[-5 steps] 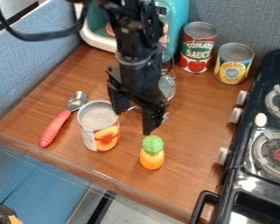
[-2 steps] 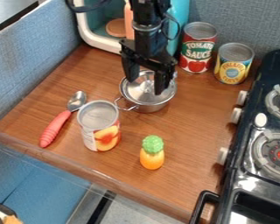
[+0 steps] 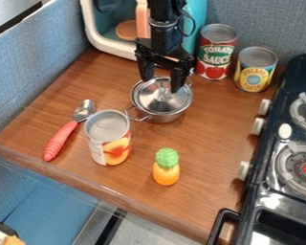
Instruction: Remove the silver lid and put it to the left side of the table
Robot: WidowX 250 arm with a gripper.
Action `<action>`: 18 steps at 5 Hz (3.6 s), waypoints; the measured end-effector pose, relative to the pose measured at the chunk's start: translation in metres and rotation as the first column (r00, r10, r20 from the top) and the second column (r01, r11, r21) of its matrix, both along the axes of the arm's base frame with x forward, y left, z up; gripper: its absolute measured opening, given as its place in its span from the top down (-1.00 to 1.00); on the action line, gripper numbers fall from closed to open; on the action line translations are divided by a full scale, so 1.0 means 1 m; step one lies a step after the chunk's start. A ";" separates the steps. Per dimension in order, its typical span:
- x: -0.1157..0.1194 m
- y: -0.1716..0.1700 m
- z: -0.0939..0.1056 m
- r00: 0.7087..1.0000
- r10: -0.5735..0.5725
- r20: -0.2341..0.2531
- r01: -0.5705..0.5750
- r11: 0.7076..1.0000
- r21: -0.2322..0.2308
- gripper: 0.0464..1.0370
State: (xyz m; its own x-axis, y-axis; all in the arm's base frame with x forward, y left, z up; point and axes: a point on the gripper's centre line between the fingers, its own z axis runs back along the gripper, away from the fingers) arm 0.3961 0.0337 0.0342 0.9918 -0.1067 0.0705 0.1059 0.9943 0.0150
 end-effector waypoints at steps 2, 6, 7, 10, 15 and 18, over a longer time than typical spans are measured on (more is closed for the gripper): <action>0.002 0.001 -0.017 0.999 0.013 -0.044 -0.014 1.000 -0.024 -0.25; 0.009 0.016 -0.006 0.999 0.035 -0.022 -0.035 0.999 -0.014 0.99; 0.014 0.039 0.006 0.997 0.074 -0.004 -0.074 0.997 -0.028 0.99; 0.005 0.104 0.003 0.981 0.186 -0.048 -0.186 0.982 0.014 0.99; 0.026 0.119 -0.044 0.968 0.244 -0.058 -0.240 0.968 0.069 0.94; 0.015 0.108 -0.015 0.972 0.233 0.037 -0.234 0.971 0.046 -0.42</action>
